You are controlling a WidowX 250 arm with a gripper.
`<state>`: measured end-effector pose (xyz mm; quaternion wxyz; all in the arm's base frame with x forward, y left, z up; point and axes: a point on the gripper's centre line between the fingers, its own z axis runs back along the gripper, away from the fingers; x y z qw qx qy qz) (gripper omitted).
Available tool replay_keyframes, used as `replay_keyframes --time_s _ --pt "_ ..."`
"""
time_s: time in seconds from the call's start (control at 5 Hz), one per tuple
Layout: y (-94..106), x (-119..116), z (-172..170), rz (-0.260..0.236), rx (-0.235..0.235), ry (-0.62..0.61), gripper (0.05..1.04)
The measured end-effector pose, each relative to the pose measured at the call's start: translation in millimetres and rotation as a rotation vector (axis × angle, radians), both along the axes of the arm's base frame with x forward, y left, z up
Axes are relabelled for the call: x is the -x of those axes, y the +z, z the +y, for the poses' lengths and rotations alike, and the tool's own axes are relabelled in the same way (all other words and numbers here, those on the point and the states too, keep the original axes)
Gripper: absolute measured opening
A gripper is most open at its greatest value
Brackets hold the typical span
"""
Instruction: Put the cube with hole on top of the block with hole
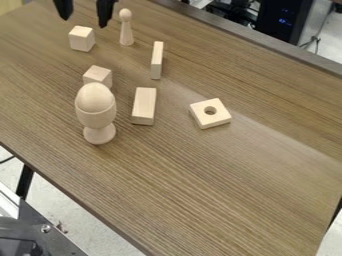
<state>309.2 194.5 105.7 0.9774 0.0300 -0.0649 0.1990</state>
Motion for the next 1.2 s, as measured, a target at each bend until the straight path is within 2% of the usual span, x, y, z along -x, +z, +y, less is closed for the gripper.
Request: replay_keyframes --time_s 0.2,0.6,0.8,1.0,1.2 --pt "-11.0 -2 13 -0.027 0.045 -0.021 0.996" --pt "-35.6 4 43 -0.003 0.076 0.021 0.996" --pt "-45.9 2 54 -0.007 0.099 0.035 0.996" --pt "-52.6 -7 61 -0.011 0.116 0.032 0.996" --pt "-51.0 -15 68 -0.031 0.113 0.028 0.996"
